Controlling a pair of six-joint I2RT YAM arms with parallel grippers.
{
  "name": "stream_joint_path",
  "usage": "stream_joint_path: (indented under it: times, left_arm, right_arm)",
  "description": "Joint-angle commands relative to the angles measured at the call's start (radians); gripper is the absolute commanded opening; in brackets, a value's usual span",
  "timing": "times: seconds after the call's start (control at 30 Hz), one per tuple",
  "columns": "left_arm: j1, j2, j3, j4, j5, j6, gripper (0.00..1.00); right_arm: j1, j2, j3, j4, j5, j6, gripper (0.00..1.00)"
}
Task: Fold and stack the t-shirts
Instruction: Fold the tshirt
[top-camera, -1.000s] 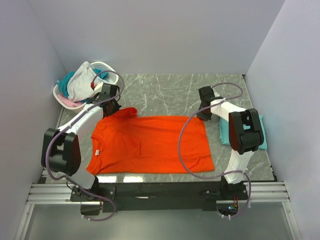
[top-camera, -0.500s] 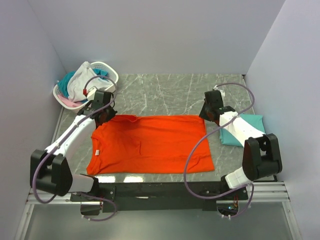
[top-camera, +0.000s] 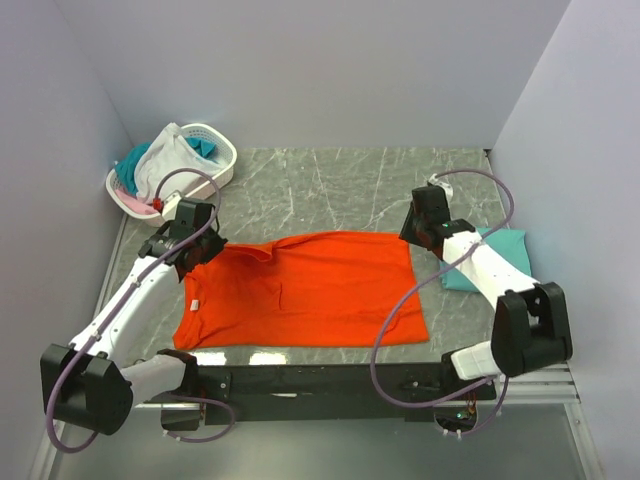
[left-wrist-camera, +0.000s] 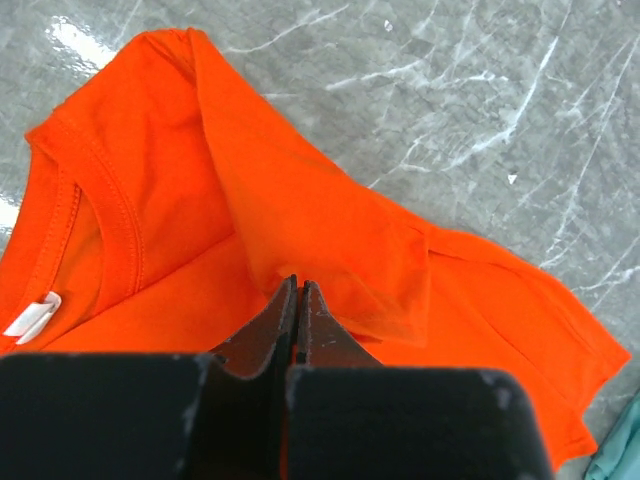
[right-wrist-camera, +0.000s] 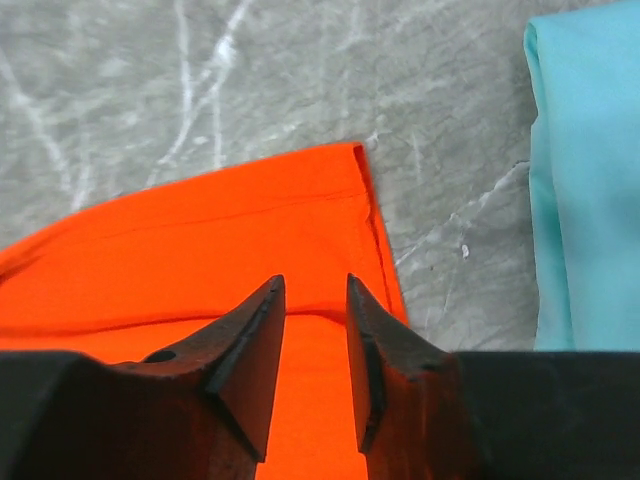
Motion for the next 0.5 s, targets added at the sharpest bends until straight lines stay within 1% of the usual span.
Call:
stream_joint_path:
  times: [0.0,0.07,0.13,0.3,0.47]
  left_arm:
    - [-0.005,-0.018,-0.011,0.010,0.032,-0.016,0.01]
    - [-0.004,-0.001,-0.002,0.003,0.029,-0.016,0.01]
    - [-0.005,0.007,0.004,-0.002,0.023,-0.019,0.01]
    - [-0.004,0.012,0.012,-0.011,0.018,-0.014,0.01]
    - [-0.005,0.012,0.016,-0.011,0.020,-0.009,0.01]
  right_arm:
    - [0.005,0.080,0.056,-0.019,0.053,-0.004,0.39]
    - [0.003,0.121,0.108,-0.026,0.064,0.004,0.44]
    - [0.000,0.198,0.169,-0.042,0.073,0.010,0.48]
    - [-0.013,0.388,0.286,-0.094,0.067,0.039,0.50]
    - [-0.029,0.459,0.315,-0.097,0.081,0.058,0.51]
